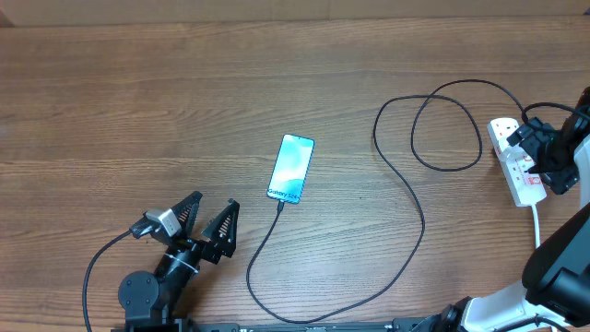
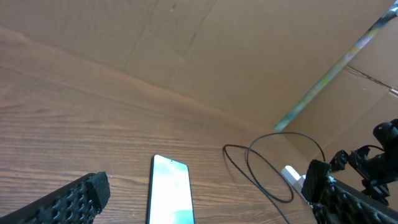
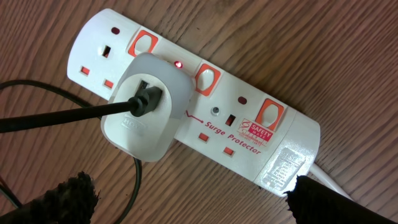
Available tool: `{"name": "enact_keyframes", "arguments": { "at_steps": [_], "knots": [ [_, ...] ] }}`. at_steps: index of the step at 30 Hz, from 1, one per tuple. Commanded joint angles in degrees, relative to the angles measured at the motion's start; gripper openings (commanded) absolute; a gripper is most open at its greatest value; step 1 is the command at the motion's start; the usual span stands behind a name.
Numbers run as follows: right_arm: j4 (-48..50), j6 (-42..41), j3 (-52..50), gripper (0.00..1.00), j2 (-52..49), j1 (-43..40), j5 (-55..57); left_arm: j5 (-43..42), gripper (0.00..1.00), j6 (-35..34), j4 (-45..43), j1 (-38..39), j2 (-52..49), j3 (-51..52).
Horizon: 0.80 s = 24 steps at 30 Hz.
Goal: Plug charger to phone and switch on socket
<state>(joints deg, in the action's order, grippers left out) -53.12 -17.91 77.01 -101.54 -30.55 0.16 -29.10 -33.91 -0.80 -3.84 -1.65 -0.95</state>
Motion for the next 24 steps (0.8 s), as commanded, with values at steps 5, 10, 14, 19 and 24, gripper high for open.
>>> {"name": "enact_keyframes", "arguments": {
  "at_steps": [5,10,14,19,24],
  "knots": [
    [0.3,0.4,-0.2,1.00,0.4,0.2,-0.3,0.2,1.00,1.2,1.8,0.1,1.5,0.7],
    [0.3,0.4,-0.2,1.00,0.4,0.2,-0.3,0.1,1.00,1.2,3.2,0.1,1.5,0.7],
    [0.3,0.4,-0.2,1.00,0.4,0.2,-0.3,0.2,1.00,1.2,3.2,0.1,1.5,0.7],
    [0.3,0.4,-0.2,1.00,0.4,0.2,-0.3,0.2,1.00,1.2,3.2,0.1,1.5,0.7],
    [0.3,0.4,-0.2,1.00,0.4,0.2,-0.3,0.2,1.00,1.2,3.2,0.1,1.4,0.7]
  ]
}}
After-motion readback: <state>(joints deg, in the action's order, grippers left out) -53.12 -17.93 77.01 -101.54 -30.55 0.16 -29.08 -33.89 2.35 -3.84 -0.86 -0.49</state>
